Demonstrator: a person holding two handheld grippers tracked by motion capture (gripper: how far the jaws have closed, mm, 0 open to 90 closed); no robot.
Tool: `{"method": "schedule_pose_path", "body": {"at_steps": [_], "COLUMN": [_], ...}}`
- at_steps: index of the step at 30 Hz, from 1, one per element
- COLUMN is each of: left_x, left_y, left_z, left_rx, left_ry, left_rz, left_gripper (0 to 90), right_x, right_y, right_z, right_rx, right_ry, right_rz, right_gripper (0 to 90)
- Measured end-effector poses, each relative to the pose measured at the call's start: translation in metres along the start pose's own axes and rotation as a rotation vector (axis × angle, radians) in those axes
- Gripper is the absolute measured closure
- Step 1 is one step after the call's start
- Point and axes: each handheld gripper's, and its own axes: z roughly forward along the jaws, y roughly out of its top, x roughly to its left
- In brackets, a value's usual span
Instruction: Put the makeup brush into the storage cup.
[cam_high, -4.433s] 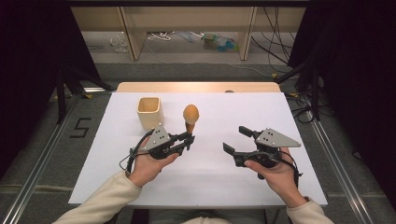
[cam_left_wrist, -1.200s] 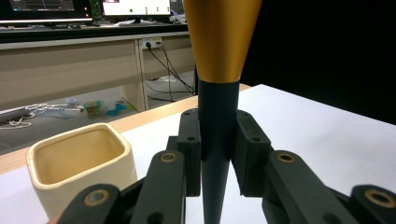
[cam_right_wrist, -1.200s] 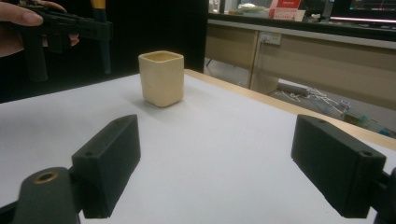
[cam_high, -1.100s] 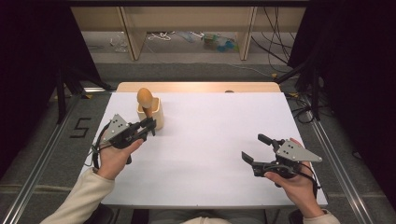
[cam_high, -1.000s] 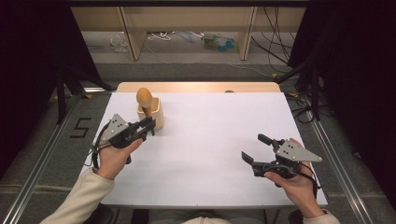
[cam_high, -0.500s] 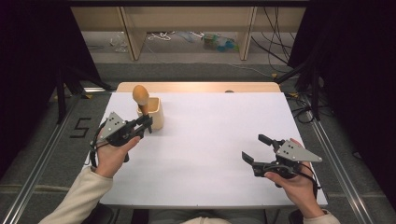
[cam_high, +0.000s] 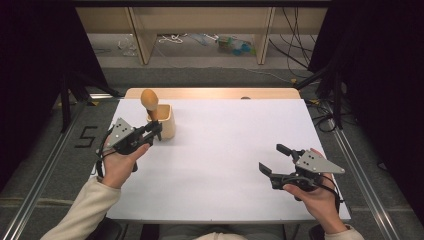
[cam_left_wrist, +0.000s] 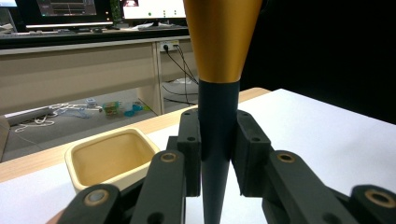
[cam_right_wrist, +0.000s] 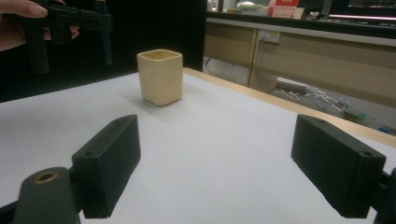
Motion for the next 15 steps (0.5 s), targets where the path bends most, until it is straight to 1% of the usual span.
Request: {"method": "schedule_pose_path", "body": {"at_steps": [3, 4, 7, 9, 10, 12, 15], "left_x": [0.0008, 0.0009, 0.002, 0.003, 0.0028, 0.0036, 0.0047], "left_y": [0.0005, 0.0009, 0.0014, 0.002, 0.0021, 0.0026, 0.0033], "left_z": [0.0006, 0.0013, 0.0021, 0.0023, 0.0028, 0.0034, 0.0042], "left_rx": [0.001, -0.002, -0.001, 0.002, 0.002, 0.002, 0.002], "left_ry": [0.001, 0.004, 0.008, 0.01, 0.01, 0.012, 0.015], "left_rz": [0.005, -0.004, -0.004, 0.005, -0.003, 0.005, 0.005], "left_gripper": [74.7, 74.7, 74.7, 74.7, 74.7, 74.7, 74.7], "right_x": [0.0001, -0.0015, -0.0016, -0.0014, -0.0012, -0.0011, -0.0009], "right_y": [-0.0002, -0.0002, -0.001, -0.0007, -0.0007, -0.0008, -0.0008], "right_z": [0.0002, 0.001, 0.0028, 0.0024, 0.0024, 0.0026, 0.0023], "right_rx": [0.0, -0.015, -0.033, -0.026, -0.025, -0.024, -0.016], "right_ry": [-0.001, -0.006, -0.002, -0.003, -0.002, -0.004, -0.011], "right_rz": [0.001, -0.022, -0.017, -0.018, -0.016, -0.016, -0.016], "right_gripper": [16.7, 16.7, 16.7, 16.8, 16.7, 16.7, 16.7]}}
